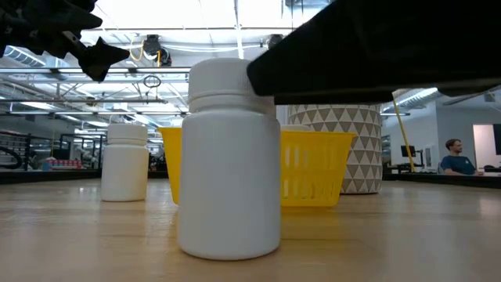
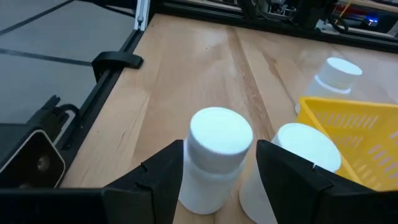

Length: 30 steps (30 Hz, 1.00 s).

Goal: Pick and place pill bottles into a basket
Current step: Put the white pill bottle into the yellow bin

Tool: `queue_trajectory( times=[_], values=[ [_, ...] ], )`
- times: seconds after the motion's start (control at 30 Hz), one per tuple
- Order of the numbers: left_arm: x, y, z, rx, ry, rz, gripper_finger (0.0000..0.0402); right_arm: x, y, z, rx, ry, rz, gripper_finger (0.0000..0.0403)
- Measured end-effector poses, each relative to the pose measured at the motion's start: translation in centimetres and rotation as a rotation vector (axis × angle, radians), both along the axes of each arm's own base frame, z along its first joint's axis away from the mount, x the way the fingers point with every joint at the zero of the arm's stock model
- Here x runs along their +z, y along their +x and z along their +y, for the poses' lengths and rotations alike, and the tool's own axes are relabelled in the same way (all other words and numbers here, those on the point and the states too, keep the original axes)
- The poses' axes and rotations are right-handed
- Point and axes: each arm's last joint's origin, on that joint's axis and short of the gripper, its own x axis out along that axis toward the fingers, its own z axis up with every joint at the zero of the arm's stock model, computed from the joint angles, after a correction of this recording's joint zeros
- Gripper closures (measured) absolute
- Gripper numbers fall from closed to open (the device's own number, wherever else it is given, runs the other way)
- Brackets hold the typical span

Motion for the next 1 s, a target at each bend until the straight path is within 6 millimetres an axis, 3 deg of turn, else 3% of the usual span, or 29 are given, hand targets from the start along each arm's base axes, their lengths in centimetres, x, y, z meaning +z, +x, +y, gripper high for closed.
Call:
queue_trajectory(
  times=[1.0],
  values=[
    [0.01, 0.0, -0.02, -0.005, -0.001, -0.001, 0.0092, -0.06, 0.51, -0.44, 0.045, 0.031, 0.022, 0.02]
  ],
)
